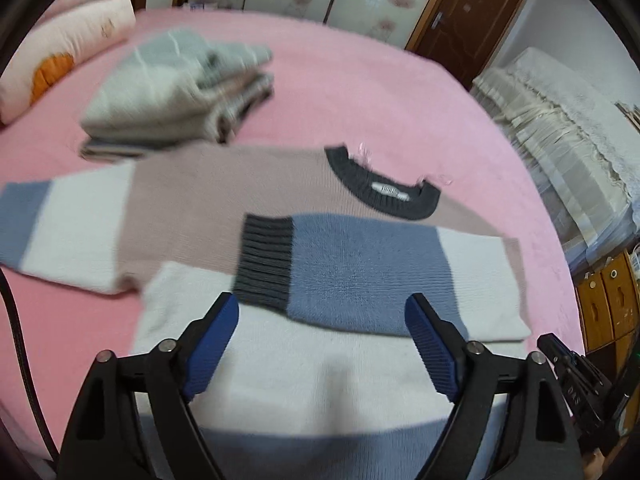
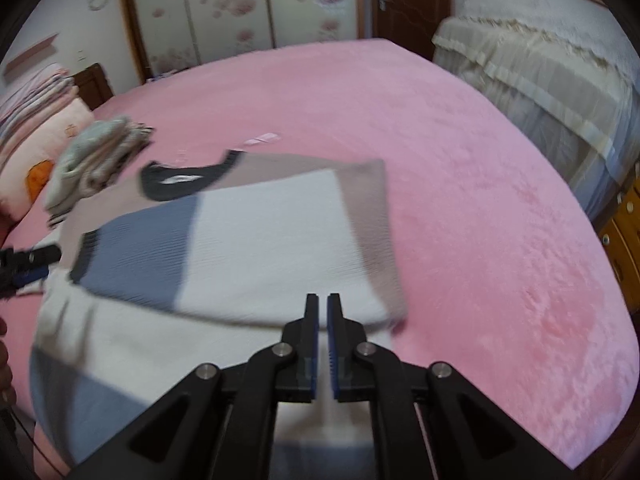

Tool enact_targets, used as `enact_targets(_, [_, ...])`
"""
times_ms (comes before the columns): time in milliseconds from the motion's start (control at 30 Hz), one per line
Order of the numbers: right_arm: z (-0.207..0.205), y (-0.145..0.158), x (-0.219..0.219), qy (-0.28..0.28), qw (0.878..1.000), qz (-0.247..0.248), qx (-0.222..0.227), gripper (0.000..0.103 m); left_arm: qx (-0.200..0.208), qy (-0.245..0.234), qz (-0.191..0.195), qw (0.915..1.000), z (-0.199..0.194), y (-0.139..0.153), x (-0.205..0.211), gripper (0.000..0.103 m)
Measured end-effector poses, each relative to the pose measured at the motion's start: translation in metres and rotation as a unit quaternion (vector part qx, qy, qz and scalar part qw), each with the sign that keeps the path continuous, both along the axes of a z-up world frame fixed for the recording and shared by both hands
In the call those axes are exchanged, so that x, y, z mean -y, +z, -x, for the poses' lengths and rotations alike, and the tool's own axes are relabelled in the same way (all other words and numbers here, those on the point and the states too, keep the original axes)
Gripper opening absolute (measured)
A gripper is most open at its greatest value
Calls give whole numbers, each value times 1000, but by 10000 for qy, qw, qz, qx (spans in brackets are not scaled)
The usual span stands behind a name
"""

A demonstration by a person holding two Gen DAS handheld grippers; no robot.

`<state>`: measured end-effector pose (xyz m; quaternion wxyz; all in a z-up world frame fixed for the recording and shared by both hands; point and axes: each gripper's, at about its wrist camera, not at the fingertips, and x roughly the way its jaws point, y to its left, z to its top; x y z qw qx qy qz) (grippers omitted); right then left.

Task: Fold small clothes
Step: 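Move the left tool to the other sleeve's dark cuff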

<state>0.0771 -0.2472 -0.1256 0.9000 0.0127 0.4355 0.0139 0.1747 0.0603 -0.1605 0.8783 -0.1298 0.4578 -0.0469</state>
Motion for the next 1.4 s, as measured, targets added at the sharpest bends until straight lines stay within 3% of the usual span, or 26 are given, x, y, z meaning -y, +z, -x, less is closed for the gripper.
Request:
enact_targets(100, [22,20,-22,186,9997,-47,120,45,224,16,-164,9996,24,22,-9,91])
enact_targets(200, [43,43,-48,424,9985,-15,344,55,435,46,-395,9983,49,42,-25,92])
enact_targets(400, [69,82,-105,1024,9929,-49,603,56,766,103,-585,9953,85,79,-68,93])
enact_targets(633, [77,119,-180,1637,9797,155,1142,56,743,612,-1073,9896,87,113,-140,93])
enact_targets(800, [64,131,-233,1979,9716,68,1296,56,586,979,-1172,9865,77,121,-203,93])
enact_targets(933, [37,124,-286,2299,9659,-60,1189,56,327,1217,-1248,9841,66,114,-257,93])
enact_targets(1133, [1,96,-362,2591,9613,-127,930,56,-358,1926,-464,9795,51,67,-348,93])
enact_targets(1300, [-17,70,-406,2704,9601,-75,706,56,-978,2801,486,9537,42,7,-408,91])
enact_targets(1400, [-22,57,-419,2723,9603,-177,573,56,-1113,3000,765,9444,35,-18,-421,89])
